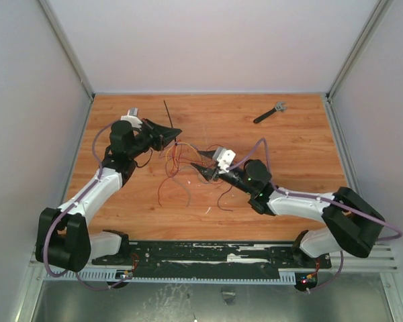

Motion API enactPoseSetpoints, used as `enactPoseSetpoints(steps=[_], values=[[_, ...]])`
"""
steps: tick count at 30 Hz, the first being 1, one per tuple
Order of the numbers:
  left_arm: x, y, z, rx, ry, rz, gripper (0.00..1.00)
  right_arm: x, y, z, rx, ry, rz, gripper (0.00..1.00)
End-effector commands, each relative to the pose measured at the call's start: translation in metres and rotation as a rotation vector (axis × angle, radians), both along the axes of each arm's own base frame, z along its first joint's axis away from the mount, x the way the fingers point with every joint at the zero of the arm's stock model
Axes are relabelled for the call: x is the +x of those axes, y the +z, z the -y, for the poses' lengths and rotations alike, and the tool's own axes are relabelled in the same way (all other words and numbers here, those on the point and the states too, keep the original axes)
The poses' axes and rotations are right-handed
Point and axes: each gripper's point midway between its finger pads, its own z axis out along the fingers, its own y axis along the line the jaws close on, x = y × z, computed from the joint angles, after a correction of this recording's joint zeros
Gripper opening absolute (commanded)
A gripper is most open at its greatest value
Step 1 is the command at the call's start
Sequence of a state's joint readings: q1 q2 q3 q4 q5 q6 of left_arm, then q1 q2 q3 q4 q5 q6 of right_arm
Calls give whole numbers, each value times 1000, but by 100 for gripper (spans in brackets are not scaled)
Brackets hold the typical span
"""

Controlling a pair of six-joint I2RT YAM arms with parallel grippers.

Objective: Zip-tie the wires
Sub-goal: Tie the cable at the center of the board.

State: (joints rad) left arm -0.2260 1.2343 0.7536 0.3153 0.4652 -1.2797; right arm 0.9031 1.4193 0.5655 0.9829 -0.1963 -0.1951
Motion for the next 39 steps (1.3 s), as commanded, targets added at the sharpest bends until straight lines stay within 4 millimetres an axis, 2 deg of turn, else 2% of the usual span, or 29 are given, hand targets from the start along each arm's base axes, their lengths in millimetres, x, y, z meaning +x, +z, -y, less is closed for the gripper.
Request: enactPoseSetpoints(steps=[1, 4, 6, 10, 14, 19, 29, 32, 39], values=[[-1, 29, 1, -18, 0, 87, 0, -22, 19, -9, 24, 157, -99, 46], [-1, 35, 3, -34, -7, 100, 0, -28, 11, -14, 32, 193, -165, 45], [-2, 39, 4, -33, -15, 111, 0, -24, 8, -14, 44, 175, -175, 50], [-8, 41, 8, -10, -58, 132, 0, 3, 15, -3, 29, 28, -63, 67], [-15, 38, 7, 20, -70, 141, 0, 29, 24, 1, -39, -37, 25, 72], [-26, 35, 8, 27, -96, 142, 0, 48, 23, -4, -108, -47, 92, 79], [-34, 41, 10, 21, -122, 158, 0, 62, 20, -30, -76, 48, 107, 79], [-34, 39, 11, 21, -124, 150, 0, 61, 28, -36, -47, 74, 126, 76], [-36, 34, 17, 14, -139, 142, 0, 68, 33, -44, -30, 77, 139, 63]])
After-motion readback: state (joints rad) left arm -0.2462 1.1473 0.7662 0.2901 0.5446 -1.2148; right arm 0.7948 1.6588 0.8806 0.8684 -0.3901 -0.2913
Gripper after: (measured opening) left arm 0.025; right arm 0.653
